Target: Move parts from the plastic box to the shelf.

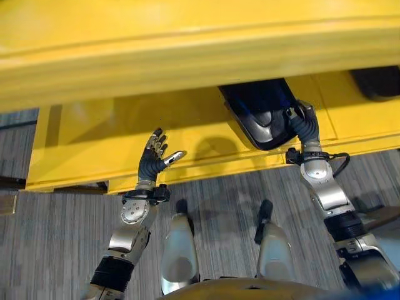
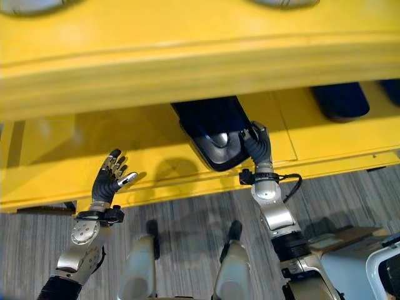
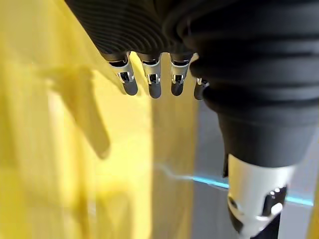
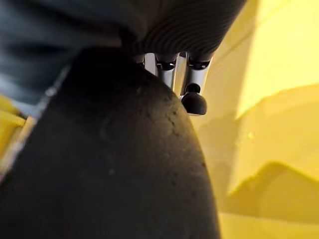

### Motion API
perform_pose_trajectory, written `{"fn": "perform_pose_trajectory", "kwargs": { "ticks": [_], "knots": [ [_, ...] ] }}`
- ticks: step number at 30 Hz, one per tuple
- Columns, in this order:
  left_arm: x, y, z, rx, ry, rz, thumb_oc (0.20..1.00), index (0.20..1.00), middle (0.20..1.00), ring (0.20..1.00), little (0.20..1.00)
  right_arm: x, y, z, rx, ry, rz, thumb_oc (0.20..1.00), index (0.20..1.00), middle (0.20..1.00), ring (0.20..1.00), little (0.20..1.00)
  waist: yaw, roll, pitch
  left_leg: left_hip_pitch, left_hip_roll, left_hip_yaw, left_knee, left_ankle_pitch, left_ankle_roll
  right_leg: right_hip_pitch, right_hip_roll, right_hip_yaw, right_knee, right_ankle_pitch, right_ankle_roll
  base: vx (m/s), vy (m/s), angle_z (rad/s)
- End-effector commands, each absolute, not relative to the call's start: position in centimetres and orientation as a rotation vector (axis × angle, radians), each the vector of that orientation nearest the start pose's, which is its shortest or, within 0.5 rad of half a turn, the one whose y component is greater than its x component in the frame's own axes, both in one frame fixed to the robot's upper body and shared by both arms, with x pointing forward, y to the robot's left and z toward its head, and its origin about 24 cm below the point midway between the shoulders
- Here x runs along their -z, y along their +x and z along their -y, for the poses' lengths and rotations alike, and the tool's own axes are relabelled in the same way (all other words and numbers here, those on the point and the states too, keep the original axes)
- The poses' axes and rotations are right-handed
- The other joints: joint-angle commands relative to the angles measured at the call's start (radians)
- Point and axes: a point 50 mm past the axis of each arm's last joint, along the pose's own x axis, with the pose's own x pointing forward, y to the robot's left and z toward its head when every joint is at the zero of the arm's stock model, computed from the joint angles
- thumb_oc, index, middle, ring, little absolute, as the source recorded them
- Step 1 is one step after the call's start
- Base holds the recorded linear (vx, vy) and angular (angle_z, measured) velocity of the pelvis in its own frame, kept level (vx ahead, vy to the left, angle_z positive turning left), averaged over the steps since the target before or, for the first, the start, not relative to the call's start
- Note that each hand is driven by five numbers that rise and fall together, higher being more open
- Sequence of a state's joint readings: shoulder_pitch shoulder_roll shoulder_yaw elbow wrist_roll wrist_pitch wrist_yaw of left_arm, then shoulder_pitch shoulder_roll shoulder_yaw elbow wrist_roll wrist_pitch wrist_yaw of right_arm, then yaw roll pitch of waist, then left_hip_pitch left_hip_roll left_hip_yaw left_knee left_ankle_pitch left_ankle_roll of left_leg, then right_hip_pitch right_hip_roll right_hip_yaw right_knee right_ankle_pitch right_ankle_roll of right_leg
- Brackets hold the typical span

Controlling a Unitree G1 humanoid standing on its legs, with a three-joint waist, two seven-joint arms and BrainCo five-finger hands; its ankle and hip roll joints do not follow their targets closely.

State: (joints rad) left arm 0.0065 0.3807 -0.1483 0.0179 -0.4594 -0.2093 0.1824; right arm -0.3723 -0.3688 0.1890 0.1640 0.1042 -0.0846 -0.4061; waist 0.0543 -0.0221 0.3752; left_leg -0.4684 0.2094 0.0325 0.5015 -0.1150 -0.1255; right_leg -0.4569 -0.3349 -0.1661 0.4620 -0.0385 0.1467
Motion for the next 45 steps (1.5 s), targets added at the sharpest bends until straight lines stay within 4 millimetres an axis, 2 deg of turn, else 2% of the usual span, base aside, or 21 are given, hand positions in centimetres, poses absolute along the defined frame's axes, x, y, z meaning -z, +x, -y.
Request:
{"fn": "perform_pose_trajectory", "kwargs": {
  "ticks": [1, 5, 12, 18, 19, 22, 23, 25, 32, 36, 45],
  "knots": [
    [-7.8, 24.4, -19.9, -0.066, -0.111, 0.23, 1.0, 1.0, 1.0, 1.0, 1.0, -14.7, 32.6, 17.1, 0.268, -0.134, 0.432, 0.2, 0.2, 0.2, 0.2, 0.2, 0.0, 0.004, -0.043, -0.061, 0.002, -0.007, 0.069, -0.007, 0.025, 0.005, 0.002, 0.019, 0.137, -0.084, -0.007, -0.12, -0.081, 0.13],
    [-7.9, 24.1, -19.6, -0.048, -0.123, 0.229, 1.0, 1.0, 1.0, 1.0, 1.0, -15.4, 33.6, 17.0, 0.292, -0.141, 0.432, 0.2, 0.2, 0.2, 0.2, 0.2, 0.005, 0.019, -0.042, -0.127, 0.004, -0.03, 0.128, -0.028, 0.027, -0.066, 0.004, 0.026, 0.218, -0.125, -0.019, -0.06, -0.063, 0.03],
    [-7.9, 23.5, -19.0, 0.012, -0.145, 0.216, 1.0, 1.0, 1.0, 1.0, 1.0, -18.6, 36.5, 17.7, 0.385, -0.146, 0.453, 0.2, 0.2, 0.2, 0.2, 0.2, 0.03, 0.032, -0.043, -0.221, -0.003, -0.054, 0.177, -0.032, 0.026, -0.155, 0.005, 0.027, 0.28, -0.148, -0.033, -0.03, -0.03, 0.01],
    [-8.2, 23.5, -18.7, 0.052, -0.145, 0.217, 1.0, 1.0, 1.0, 1.0, 1.0, -22.3, 39.2, 19.8, 0.499, -0.179, 0.437, 0.2, 0.2, 0.2, 0.2, 0.2, 0.052, 0.032, -0.051, -0.228, -0.014, -0.053, 0.146, -0.019, 0.027, -0.163, 0.004, 0.019, 0.255, -0.133, -0.031, -0.01, -0.004, 0.08],
    [-8.4, 23.6, -18.6, 0.062, -0.149, 0.227, 1.0, 1.0, 1.0, 1.0, 1.0, -23.7, 39.8, 20.4, 0.523, -0.194, 0.431, 0.2, 0.2, 0.2, 0.2, 0.2, 0.058, 0.033, -0.047, -0.225, -0.018, -0.049, 0.136, -0.015, 0.029, -0.166, 0.004, 0.022, 0.251, -0.127, -0.031, -0.02, 0.038, 0.09],
    [-8.5, 23.7, -18.6, 0.074, -0.142, 0.228, 1.0, 1.0, 1.0, 1.0, 1.0, -25.0, 40.6, 22.0, 0.567, -0.173, 0.384, 0.2, 0.2, 0.2, 0.2, 0.2, 0.071, 0.036, -0.045, -0.227, -0.029, -0.052, 0.123, -0.01, 0.03, -0.16, 0.0, 0.021, 0.238, -0.123, -0.029, 0.0, 0.017, 0.05],
    [-8.6, 23.7, -18.6, 0.074, -0.142, 0.229, 1.0, 1.0, 1.0, 1.0, 1.0, -25.1, 40.6, 22.0, 0.567, -0.173, 0.385, 0.2, 0.2, 0.2, 0.2, 0.2, 0.07, 0.036, -0.043, -0.227, -0.029, -0.052, 0.123, -0.01, 0.03, -0.16, 0.0, 0.021, 0.237, -0.123, -0.029, 0.01, 0.003, 0.04],
    [-8.8, 23.9, -18.5, 0.095, -0.137, 0.237, 1.0, 1.0, 1.0, 1.0, 1.0, -25.3, 40.8, 24.0, 0.612, -0.208, 0.33, 0.2, 0.2, 0.2, 0.2, 0.2, 0.082, 0.041, -0.039, -0.226, -0.041, -0.054, 0.118, -0.007, 0.032, -0.153, -0.006, 0.02, 0.233, -0.128, -0.029, 0.03, 0.004, 0.08],
    [-8.9, 24.2, -18.3, 0.108, -0.138, 0.239, 1.0, 1.0, 1.0, 1.0, 1.0, -25.7, 40.7, 26.2, 0.669, -0.202, 0.271, 0.2, 0.2, 0.2, 0.2, 0.2, 0.083, 0.045, -0.026, -0.225, -0.047, -0.056, 0.127, -0.011, 0.033, -0.139, -0.013, 0.018, 0.237, -0.134, -0.031, 0.01, 0.0, 0.04],
    [-9.1, 24.4, -18.2, 0.111, -0.141, 0.249, 1.0, 1.0, 1.0, 1.0, 1.0, -25.1, 40.6, 26.9, 0.688, -0.215, 0.233, 0.2, 0.2, 0.2, 0.2, 0.2, 0.083, 0.048, -0.02, -0.225, -0.05, -0.058, 0.127, -0.011, 0.034, -0.137, -0.013, 0.017, 0.237, -0.135, -0.031, 0.0, 0.001, 0.01],
    [-9.4, 24.7, -18.1, 0.101, -0.143, 0.261, 1.0, 1.0, 1.0, 1.0, 1.0, -22.0, 40.5, 27.5, 0.696, -0.235, 0.117, 0.2, 0.2, 0.2, 0.2, 0.2, 0.074, 0.054, 0.009, -0.229, -0.046, -0.059, 0.136, -0.01, 0.033, -0.144, -0.006, 0.021, 0.248, -0.137, -0.036, -0.02, -0.003, 0.0]
  ]
}}
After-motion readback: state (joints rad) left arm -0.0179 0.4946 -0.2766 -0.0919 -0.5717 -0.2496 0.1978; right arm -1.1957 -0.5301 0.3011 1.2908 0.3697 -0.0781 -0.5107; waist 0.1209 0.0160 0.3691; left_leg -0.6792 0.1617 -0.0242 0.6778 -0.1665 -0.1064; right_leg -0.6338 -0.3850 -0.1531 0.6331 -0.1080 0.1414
